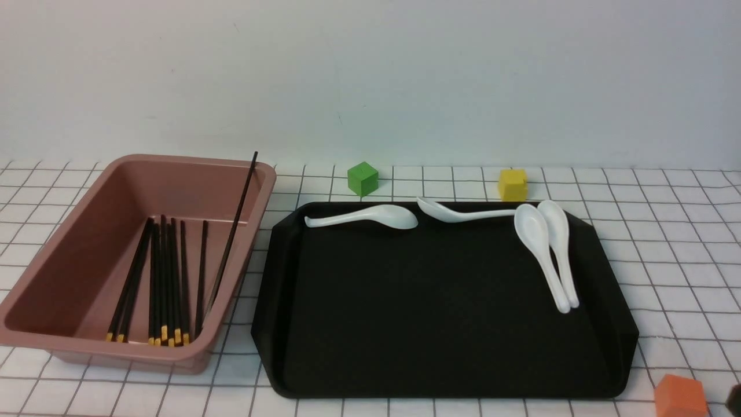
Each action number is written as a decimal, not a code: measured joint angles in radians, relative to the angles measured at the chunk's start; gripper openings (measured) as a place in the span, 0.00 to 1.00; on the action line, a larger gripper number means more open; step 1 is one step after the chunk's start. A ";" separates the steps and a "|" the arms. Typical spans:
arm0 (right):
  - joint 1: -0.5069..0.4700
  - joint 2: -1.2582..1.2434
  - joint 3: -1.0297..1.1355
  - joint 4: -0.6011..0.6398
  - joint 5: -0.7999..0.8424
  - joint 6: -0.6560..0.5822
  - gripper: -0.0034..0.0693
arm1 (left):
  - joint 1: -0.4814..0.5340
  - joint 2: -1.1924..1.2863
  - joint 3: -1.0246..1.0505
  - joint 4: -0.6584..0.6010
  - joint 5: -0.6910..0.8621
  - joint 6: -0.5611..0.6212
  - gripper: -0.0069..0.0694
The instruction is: On white black tablecloth take chopsticks from black tray and put them in box.
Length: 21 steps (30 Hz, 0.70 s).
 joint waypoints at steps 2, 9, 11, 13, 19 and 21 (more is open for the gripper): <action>-0.055 -0.029 0.013 0.006 0.019 0.000 0.13 | 0.000 0.000 0.000 0.000 0.000 0.000 0.40; -0.215 -0.112 0.083 0.007 0.151 -0.002 0.15 | 0.000 0.000 0.000 0.000 0.000 0.000 0.40; -0.216 -0.112 0.095 0.007 0.173 -0.003 0.15 | 0.000 0.000 0.000 0.000 0.000 0.000 0.40; -0.216 -0.113 0.095 0.007 0.182 -0.003 0.16 | 0.000 0.000 0.000 0.000 0.000 0.000 0.40; -0.216 -0.113 0.092 0.008 0.203 -0.003 0.17 | 0.000 0.000 0.000 0.000 0.000 0.000 0.40; -0.216 -0.113 0.092 0.008 0.203 -0.003 0.17 | 0.000 0.000 0.000 0.000 0.000 0.000 0.40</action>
